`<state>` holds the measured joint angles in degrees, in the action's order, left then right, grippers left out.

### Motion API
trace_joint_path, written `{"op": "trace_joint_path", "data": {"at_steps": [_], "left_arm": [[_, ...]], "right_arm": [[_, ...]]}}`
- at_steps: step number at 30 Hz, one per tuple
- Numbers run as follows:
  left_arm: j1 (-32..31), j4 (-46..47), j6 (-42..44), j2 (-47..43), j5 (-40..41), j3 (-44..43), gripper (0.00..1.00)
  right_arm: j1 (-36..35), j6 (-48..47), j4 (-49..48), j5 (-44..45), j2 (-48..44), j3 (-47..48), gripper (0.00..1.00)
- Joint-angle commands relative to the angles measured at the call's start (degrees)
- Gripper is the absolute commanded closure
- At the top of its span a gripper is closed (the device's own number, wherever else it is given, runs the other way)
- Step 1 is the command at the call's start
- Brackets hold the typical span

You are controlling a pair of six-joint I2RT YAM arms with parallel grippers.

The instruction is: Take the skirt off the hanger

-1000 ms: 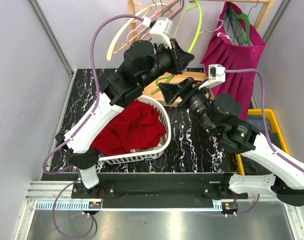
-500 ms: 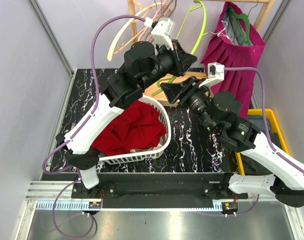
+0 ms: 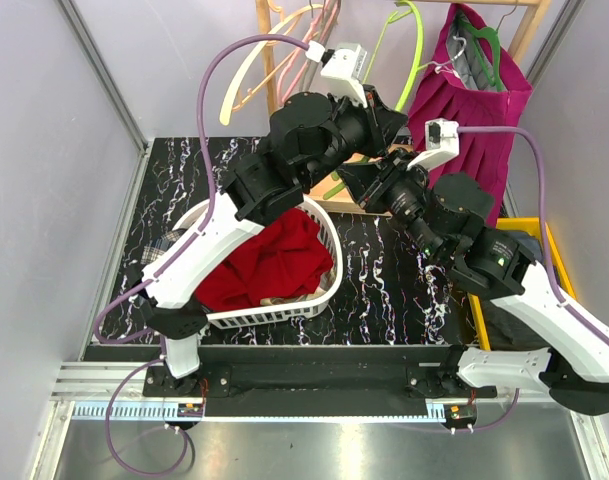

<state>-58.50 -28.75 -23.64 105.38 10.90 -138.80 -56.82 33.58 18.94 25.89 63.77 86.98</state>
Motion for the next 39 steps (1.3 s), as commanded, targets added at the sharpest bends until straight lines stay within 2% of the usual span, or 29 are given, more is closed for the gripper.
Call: {"op": "trace_joint_path", "data": {"at_steps": [1,3,8,14,16,19,21,22,24,25,27,28,33,39], "left_arm": [[-2.06,6.34,3.16,-0.70,0.88,-3.14,1.00],[-2.06,6.87,4.99,-1.23,1.84,-3.14,1.00],[-2.06,7.13,9.74,-2.55,5.45,-2.09,1.00],[-1.71,6.69,13.61,-7.73,6.86,8.18,0.99],[-1.53,6.87,14.84,-9.49,7.03,11.95,0.88],[-0.83,7.92,16.60,-11.77,7.21,15.48,0.80],[-0.13,8.97,18.35,-13.18,6.86,18.03,0.62],[-0.04,9.24,19.06,-13.53,6.68,18.56,0.46],[0.32,9.85,21.43,-14.76,6.60,19.62,0.32],[0.40,10.12,22.22,-15.29,6.25,19.88,0.20],[0.76,10.38,23.20,-17.05,6.07,20.67,0.11],[0.76,10.47,24.85,-17.75,6.33,21.20,0.01],[1.11,11.08,29.07,-24.86,7.21,27.42,0.01],[1.28,17.41,39.27,-38.74,6.60,38.15,0.01]], "right_arm": [[1.53,2.97,1.01,-0.40,-0.31,1.62,0.84],[1.71,3.33,1.45,-0.05,-0.40,1.35,1.00],[1.89,2.46,2.33,1.35,-1.89,0.91,1.00],[2.06,-0.71,9.79,3.64,-0.23,7.58,1.00],[2.06,-0.45,13.12,3.73,0.74,10.12,1.00],[2.06,1.13,20.49,3.55,2.84,15.04,1.00],[2.06,2.36,24.20,2.76,3.90,17.51,1.00],[1.97,2.80,29.17,2.85,5.56,21.09,1.00],[2.24,3.76,34.21,2.85,7.50,24.97,1.00],[2.32,3.94,38.06,2.68,9.08,28.21,1.00],[2.50,4.82,41.43,2.15,10.23,30.70,1.00],[2.59,5.00,43.79,2.15,10.76,31.84,1.00],[5.66,3.60,45.31,0.22,11.11,32.37,1.00],[16.81,-2.54,45.66,-9.44,17.26,38.51,1.00]]}}
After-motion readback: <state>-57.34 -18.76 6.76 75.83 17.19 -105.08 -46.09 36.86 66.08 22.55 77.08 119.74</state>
